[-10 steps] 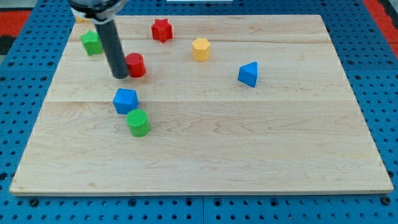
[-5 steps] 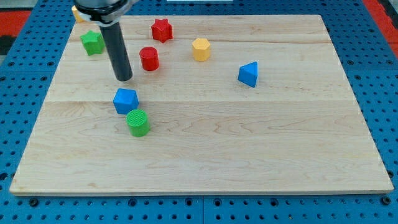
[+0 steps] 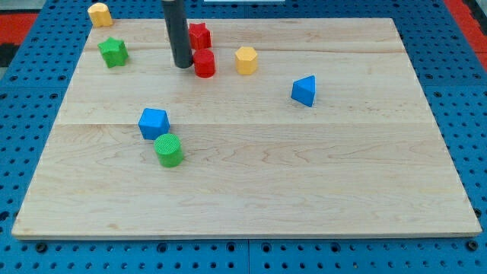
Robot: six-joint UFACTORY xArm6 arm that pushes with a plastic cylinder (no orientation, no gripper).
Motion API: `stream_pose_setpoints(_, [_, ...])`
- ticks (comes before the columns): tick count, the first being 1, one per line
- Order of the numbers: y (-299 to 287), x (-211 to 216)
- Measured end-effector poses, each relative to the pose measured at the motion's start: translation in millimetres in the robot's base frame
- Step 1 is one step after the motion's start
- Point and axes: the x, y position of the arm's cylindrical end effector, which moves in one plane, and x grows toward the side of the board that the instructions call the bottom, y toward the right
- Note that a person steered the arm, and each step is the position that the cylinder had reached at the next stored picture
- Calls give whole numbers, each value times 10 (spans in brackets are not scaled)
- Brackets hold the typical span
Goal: Slide red circle closer to yellow hexagon
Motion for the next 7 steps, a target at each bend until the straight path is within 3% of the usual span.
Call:
stream_pose_setpoints(1, [69, -101])
stream_pose_setpoints(3, [-189, 101])
stream_pose_setpoints(5, [261, 286])
stream_pose_setpoints(7, [623, 161])
